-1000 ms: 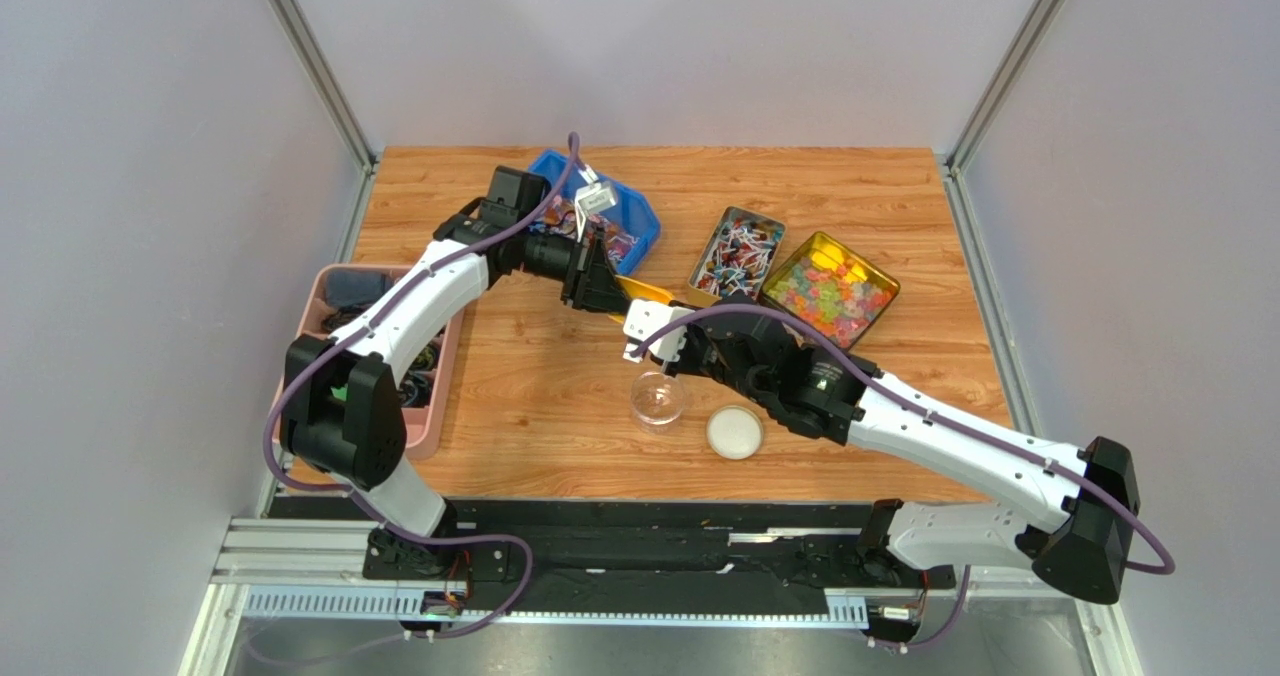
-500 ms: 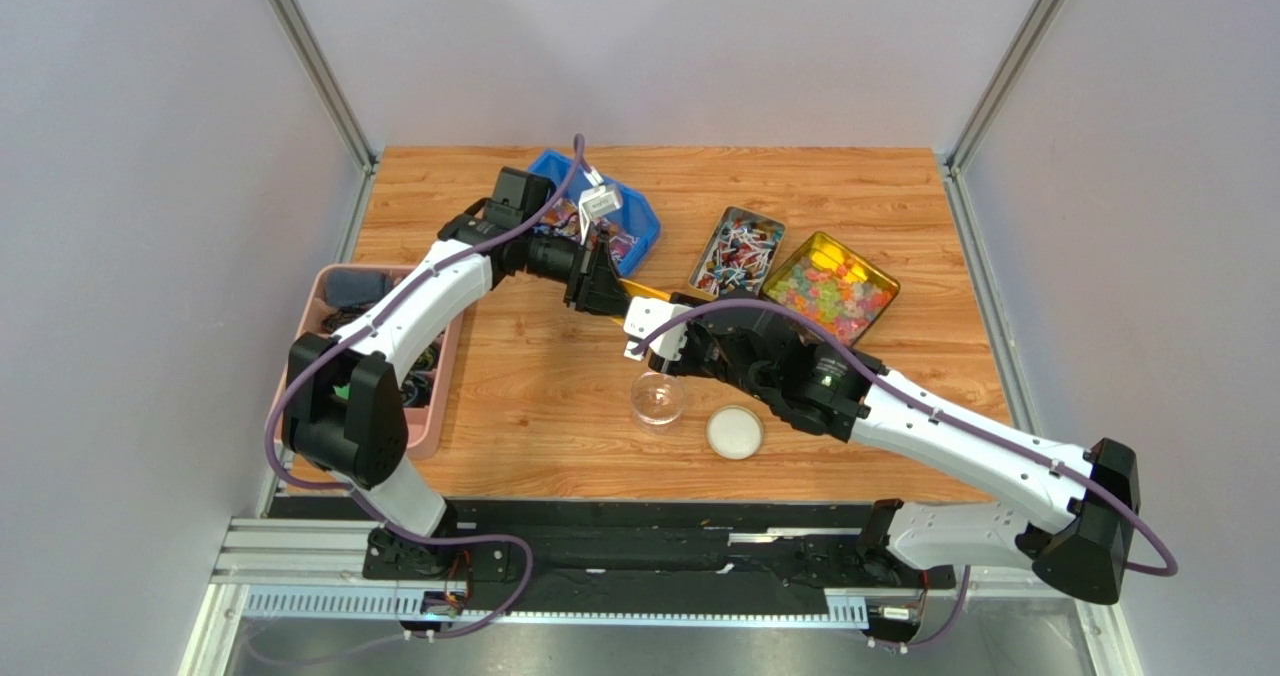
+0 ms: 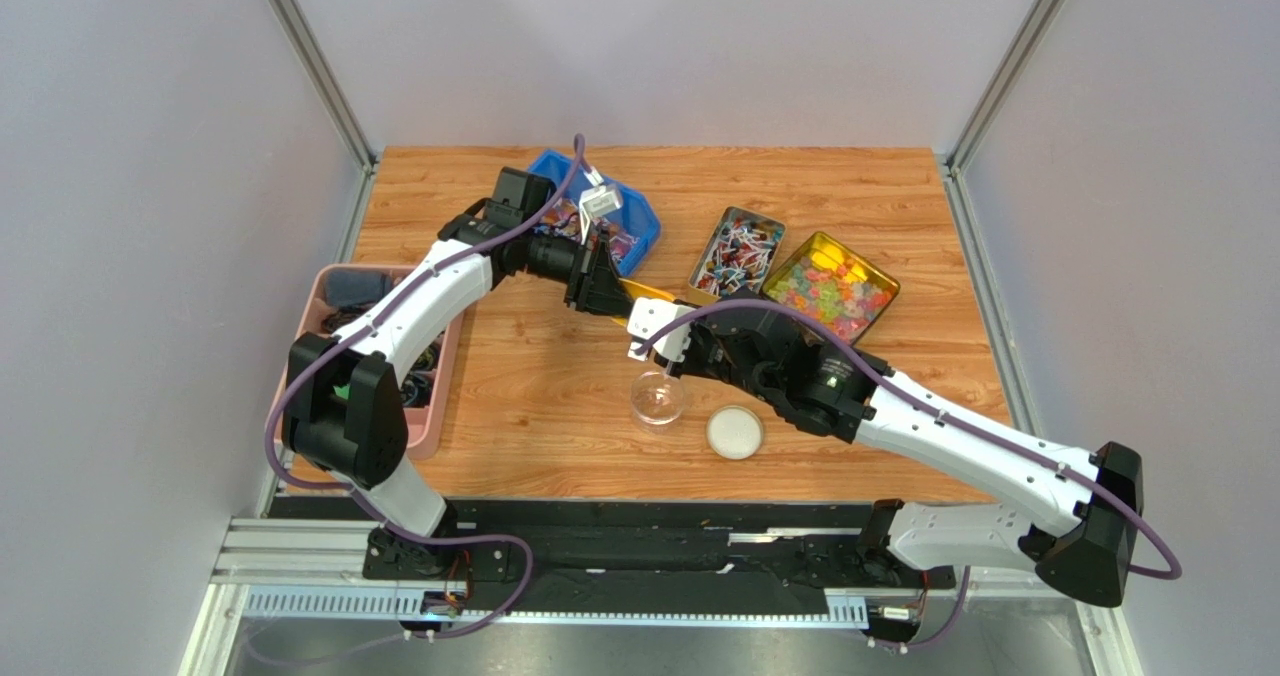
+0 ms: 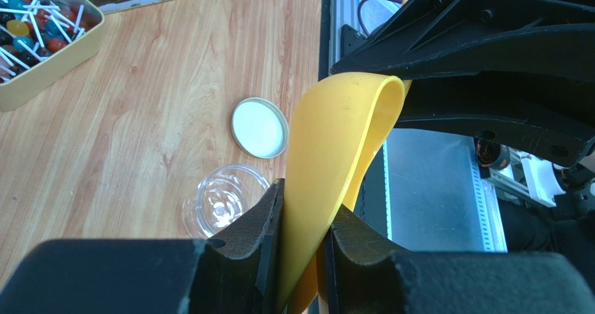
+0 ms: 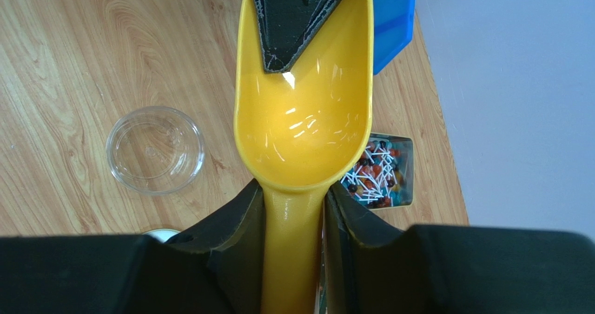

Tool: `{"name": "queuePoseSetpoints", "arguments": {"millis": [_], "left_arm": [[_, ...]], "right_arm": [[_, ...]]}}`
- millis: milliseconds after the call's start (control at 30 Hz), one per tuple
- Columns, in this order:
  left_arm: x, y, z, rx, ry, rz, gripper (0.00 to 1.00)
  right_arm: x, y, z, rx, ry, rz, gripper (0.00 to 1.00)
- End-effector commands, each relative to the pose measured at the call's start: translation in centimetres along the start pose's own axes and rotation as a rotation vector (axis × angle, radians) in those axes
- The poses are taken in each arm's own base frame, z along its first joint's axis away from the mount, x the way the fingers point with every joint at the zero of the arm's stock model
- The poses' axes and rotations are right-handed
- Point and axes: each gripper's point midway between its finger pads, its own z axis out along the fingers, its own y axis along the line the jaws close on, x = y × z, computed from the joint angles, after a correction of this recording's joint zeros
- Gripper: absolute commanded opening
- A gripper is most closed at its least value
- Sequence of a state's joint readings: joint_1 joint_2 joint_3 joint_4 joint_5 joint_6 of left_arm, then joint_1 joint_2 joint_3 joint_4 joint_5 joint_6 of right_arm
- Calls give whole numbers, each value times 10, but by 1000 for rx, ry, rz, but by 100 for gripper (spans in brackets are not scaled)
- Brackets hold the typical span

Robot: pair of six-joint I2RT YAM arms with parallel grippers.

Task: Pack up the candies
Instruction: Pick up the spatula from the center of the board.

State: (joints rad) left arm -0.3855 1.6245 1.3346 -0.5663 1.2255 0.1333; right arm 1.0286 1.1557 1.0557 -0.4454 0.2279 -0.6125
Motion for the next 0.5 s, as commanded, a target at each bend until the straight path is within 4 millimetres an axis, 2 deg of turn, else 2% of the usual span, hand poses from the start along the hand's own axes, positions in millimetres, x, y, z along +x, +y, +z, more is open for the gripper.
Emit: {"name": "queuePoseSetpoints", "arguments": {"millis": [0, 100, 167, 200, 233, 267, 300, 333, 367, 433, 467], "left_arm": [[-4, 3, 7, -4, 13, 78, 0], [-4, 4, 7, -9, 14, 79, 0], [-5, 5, 7, -21, 14, 84, 1], [-6, 6, 6, -30, 15, 83, 6], [-7, 9, 5, -54, 19, 85, 26], [-11, 10, 4, -72, 17, 97, 38], [-13, 11, 1, -98, 18, 104, 44], [-16, 12, -2, -113, 17, 109, 55], [-23, 14, -7, -135, 6, 117, 62], [-28, 19, -16, -188, 3, 120, 75], [-37, 23, -26, -221, -12, 132, 78]], "right_arm": [[-71, -39, -25, 95, -255, 79, 13], [-71, -37, -23, 83, -250, 75, 0], [-69, -36, -22, 82, -242, 70, 0], [-69, -36, -22, 83, -241, 70, 0], [-68, -37, -22, 86, -237, 70, 0], [-67, -37, -23, 89, -237, 71, 0], [-66, -38, -24, 97, -233, 68, 0], [-62, -36, -23, 95, -227, 64, 0], [-60, -37, -22, 100, -222, 60, 0], [-54, -35, -21, 105, -208, 49, 0], [-51, -35, -20, 108, -202, 48, 0]]}}
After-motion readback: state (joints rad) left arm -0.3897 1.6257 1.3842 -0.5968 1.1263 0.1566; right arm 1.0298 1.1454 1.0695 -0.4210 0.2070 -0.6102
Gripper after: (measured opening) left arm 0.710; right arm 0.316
